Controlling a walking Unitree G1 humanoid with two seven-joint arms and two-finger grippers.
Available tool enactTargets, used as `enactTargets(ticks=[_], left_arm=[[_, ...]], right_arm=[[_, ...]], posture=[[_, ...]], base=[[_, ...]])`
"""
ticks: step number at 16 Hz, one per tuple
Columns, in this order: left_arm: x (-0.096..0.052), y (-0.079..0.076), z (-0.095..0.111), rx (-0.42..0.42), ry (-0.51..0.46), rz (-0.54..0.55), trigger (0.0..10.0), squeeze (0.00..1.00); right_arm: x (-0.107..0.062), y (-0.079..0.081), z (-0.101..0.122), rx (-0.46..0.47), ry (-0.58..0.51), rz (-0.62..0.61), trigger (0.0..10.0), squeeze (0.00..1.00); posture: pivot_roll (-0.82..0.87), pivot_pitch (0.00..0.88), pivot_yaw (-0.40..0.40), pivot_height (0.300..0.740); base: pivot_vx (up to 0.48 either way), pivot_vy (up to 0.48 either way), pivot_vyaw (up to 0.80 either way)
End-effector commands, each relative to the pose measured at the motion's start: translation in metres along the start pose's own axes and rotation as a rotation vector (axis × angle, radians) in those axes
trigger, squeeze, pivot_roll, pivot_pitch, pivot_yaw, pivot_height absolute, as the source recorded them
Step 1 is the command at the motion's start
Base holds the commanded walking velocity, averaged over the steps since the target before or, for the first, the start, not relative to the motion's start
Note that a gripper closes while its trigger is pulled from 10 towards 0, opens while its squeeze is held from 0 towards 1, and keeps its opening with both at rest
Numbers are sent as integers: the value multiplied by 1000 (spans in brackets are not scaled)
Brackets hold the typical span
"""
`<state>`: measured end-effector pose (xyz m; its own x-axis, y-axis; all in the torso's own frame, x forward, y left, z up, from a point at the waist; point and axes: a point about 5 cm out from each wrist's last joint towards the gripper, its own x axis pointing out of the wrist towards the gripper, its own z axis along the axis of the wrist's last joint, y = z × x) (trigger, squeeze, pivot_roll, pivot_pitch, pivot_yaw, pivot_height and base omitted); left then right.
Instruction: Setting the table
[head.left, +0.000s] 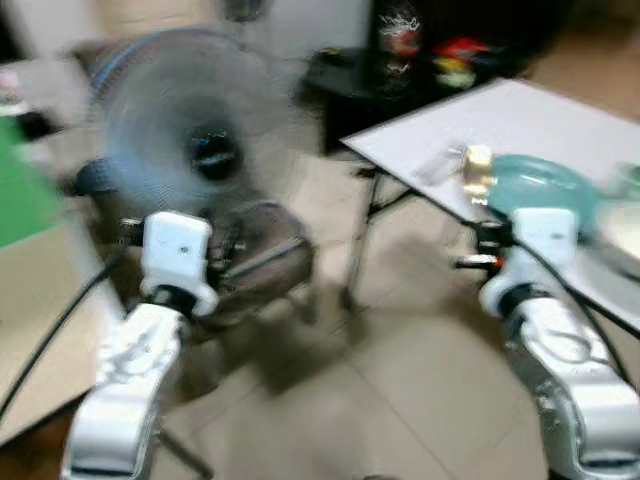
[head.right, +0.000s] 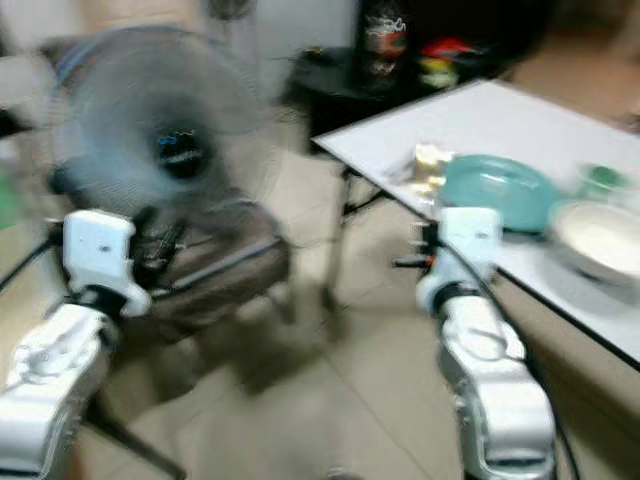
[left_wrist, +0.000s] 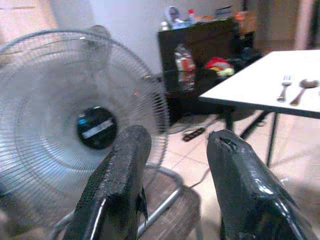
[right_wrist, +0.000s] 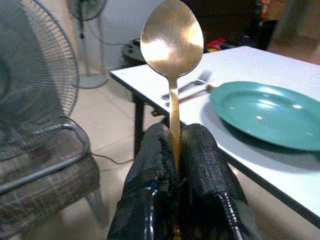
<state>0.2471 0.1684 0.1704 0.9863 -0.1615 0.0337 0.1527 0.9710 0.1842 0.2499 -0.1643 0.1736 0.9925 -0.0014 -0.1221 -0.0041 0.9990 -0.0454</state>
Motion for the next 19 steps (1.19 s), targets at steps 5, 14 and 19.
enactTargets(ticks=[5, 14, 19], left_arm=[[3, -2, 2, 8, -8, -15, 10000, 0], [8, -3, -1, -36, 17, -28, 10000, 0], [9, -2, 1, -43, -11, -10, 10000, 0]], right_arm=[[-1, -3, 2, -3, -7, -17, 10000, 0], [-3, -2, 1, 6, -7, -31, 10000, 0], [-3, -3, -1, 6, 12, -43, 10000, 0]], posture=[[-54, 0, 25, 740], [-62, 0, 34, 740], [-65, 0, 36, 740]], base=[[0, -298, -800], [0, -196, -800], [0, 289, -800]])
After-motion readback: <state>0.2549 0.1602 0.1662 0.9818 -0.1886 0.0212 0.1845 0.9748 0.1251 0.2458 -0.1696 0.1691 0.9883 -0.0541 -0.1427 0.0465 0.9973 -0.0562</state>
